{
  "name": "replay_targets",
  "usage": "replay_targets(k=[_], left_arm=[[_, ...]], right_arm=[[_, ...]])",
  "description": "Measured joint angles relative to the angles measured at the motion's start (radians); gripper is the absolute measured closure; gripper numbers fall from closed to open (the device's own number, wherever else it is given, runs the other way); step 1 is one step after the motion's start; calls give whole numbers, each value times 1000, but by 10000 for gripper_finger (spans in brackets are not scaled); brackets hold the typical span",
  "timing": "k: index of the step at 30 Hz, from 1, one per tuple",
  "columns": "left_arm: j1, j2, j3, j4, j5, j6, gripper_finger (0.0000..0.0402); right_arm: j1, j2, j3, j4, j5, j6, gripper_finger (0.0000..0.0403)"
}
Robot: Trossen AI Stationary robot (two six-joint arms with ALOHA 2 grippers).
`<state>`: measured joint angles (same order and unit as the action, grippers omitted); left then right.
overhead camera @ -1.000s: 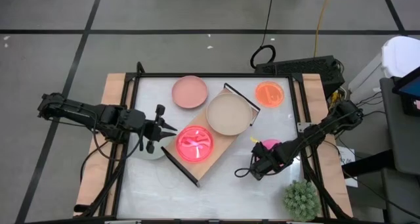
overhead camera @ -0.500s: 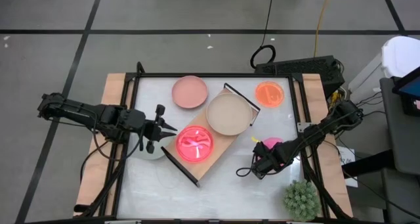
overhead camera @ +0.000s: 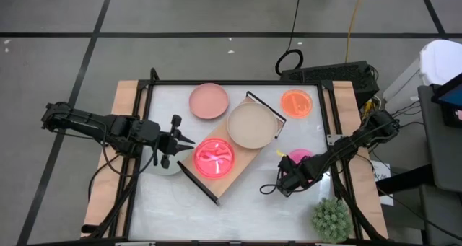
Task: Place and stack plates onto a shelf
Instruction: Stack the small pink plate on top of the small pink plate on the shelf
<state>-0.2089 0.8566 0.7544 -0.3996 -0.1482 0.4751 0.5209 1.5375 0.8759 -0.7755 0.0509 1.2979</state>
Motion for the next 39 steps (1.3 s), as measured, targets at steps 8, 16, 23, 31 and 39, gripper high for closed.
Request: replay_targets(k=[8,16,23,31,39], left_arm=[[0,0,0,0,0,0,320],[0,0,0,-1,0,0,320],[0,0,0,-2,0,0,320],[0,0,0,-1,0,1,320],[0,0,0,-1,0,10,320]], right_arm=[[8,0,96,-96,3,-102,403],[46,0,149,-120,5,-159,403],[82,0,153,-120,24,-209,403],[108,0,259,-258,64,-237,403],[117,0,380,-320,117,-289,403]])
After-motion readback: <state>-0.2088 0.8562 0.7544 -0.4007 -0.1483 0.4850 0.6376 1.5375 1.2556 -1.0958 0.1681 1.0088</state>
